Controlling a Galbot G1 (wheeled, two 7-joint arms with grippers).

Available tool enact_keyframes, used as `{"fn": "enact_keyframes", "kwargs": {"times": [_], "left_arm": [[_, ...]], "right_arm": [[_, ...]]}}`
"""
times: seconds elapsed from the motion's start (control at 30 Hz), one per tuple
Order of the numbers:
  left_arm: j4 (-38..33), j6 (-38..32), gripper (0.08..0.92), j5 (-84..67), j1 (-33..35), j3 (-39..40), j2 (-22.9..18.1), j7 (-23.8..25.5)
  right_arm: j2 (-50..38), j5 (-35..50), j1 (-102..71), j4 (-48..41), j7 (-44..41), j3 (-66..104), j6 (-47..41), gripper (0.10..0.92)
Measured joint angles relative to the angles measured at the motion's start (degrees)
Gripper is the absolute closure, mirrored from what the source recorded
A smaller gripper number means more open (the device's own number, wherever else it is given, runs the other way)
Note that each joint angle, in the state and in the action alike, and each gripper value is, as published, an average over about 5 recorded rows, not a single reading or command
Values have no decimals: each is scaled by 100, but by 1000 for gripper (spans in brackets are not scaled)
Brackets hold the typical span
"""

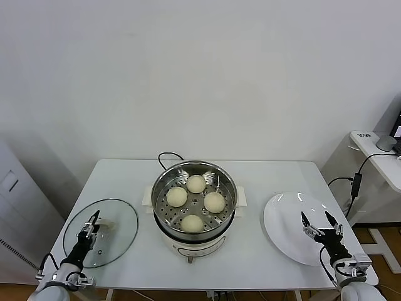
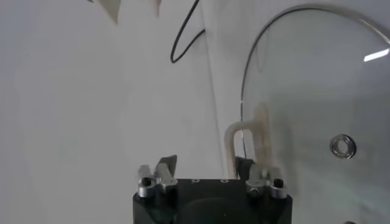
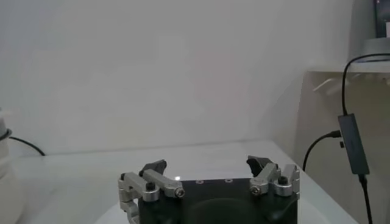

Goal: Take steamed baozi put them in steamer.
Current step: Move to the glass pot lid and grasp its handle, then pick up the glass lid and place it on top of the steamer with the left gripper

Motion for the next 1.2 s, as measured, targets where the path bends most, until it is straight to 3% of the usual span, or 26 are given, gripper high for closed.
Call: {"fn": "enact_keyframes", "kwargs": {"times": [0.4, 0.8, 1.2], "left_arm": [[-442, 31, 879, -489, 107, -79, 197, 152], [-1422, 438, 895, -1381, 139, 51, 695, 819], [-2827, 1843, 895, -2044, -65, 712, 1360, 1723]], "right_arm": [[-33, -1, 49, -13, -5, 19, -26, 203], [-125, 5, 132, 41, -1, 19, -73, 203], [-211, 9, 190, 96, 11, -2, -128, 203]]}}
